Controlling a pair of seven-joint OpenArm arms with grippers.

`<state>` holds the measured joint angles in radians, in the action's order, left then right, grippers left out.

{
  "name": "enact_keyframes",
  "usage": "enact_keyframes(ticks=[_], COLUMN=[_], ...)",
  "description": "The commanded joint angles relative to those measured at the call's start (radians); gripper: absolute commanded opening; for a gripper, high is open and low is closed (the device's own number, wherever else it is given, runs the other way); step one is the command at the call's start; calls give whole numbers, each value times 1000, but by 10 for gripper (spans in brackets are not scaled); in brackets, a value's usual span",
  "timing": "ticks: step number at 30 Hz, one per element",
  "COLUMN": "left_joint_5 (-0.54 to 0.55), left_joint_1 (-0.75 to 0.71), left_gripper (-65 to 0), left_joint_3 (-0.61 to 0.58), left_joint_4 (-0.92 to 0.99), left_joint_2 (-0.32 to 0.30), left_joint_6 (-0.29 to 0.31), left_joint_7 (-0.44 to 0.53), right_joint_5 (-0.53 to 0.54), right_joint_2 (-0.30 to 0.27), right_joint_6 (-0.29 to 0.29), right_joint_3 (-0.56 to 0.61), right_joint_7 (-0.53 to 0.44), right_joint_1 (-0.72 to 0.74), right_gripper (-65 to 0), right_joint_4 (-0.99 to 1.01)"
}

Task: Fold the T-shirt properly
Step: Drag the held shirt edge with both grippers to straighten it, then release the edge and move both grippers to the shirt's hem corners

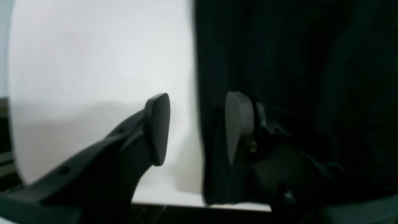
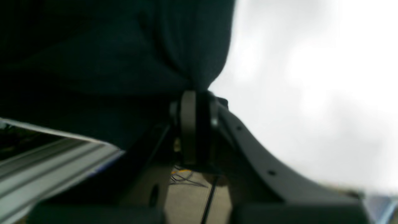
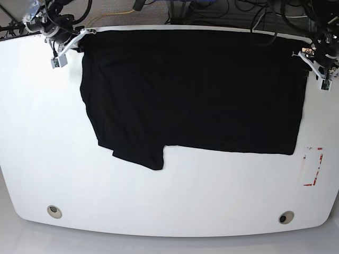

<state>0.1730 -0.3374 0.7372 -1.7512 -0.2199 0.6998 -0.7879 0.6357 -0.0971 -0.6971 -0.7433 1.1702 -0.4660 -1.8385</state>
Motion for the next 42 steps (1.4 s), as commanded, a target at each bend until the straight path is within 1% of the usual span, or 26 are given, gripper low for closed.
enact_keyframes(ticks=[1,3,4,7,9,10,11,12,13,16,18,19,22,24,27,30,34,36,39,40,42], left_joint_5=[7,9,9,7,7,7,9,7,7,10,12,12,12,12,10,9,9,9,9,9,7], left_joint_1=[1,7,22,59,67,76,94,126,153,215,257,283,343,380,435,495,530,550,578,578,581], left_gripper=[-381,-379,-378,-376,-374,-365,-347,-308,-272,-203,-192,-190,-192,-192,-192,-192,-192,-192,-192,-192,-192], left_joint_3=[-5,-5,-6,-23,-26,-28,-32,-48,-60,-80,-90,-101,-129,-135,-135,-135,-135,-137,-137,-137,-137], left_joint_4=[-17,-17,-17,-17,-17,-16,-16,-14,-6,43,84,102,150,179,227,274,294,316,350,356,363], left_joint_2=[-17,-17,-17,-16,-16,-16,-16,-16,-16,-16,-16,-16,-16,-14,-14,-14,-14,-14,-14,-14,-14], left_joint_6=[-2,-2,-2,-2,-2,-2,-2,-2,-2,-10,-88,-118,-157,-170,-190,-203,-216,-233,-234,-234,-236], left_joint_7=[17,17,17,17,15,6,-5,-23,-40,-66,-64,-64,-64,-63,-63,-63,-63,-58,-31,-21,-12], right_joint_5=[13,13,13,14,17,17,16,14,14,11,11,9,-38,-76,-126,-190,-265,-302,-340,-343,-350], right_joint_2=[-17,-19,-19,-20,-39,-48,-51,-54,-56,-57,-57,-60,-92,-111,-118,-132,-148,-161,-183,-194,-204], right_joint_6=[-1,-1,-1,-1,-1,-1,-1,-1,-1,-1,-1,-1,-1,-1,-1,-1,-1,-1,-1,-1,-1], right_joint_3=[-34,-60,-71,-83,-83,-81,-80,-80,-80,-80,-77,-74,-45,-12,17,20,21,32,113,136,146], right_joint_7=[-16,-16,-16,-16,-14,-14,-14,-14,-14,-14,-13,-11,-11,-11,-14,-16,-23,-55,-115,-140,-187], right_joint_1=[-10,-18,-14,-12,2,11,20,34,49,105,145,175,253,313,395,500,606,677,764,787,818], right_gripper=[-650,-650,-625,-465,-289,-220,-173,-130,-119,-146,-179,-195,-224,-235,-233,-233,-233,-233,-235,-235,-235], right_joint_4=[-23,-19,-17,-22,-22,-22,-20,-19,-16,-13,7,26,81,122,181,251,356,431,550,592,662])
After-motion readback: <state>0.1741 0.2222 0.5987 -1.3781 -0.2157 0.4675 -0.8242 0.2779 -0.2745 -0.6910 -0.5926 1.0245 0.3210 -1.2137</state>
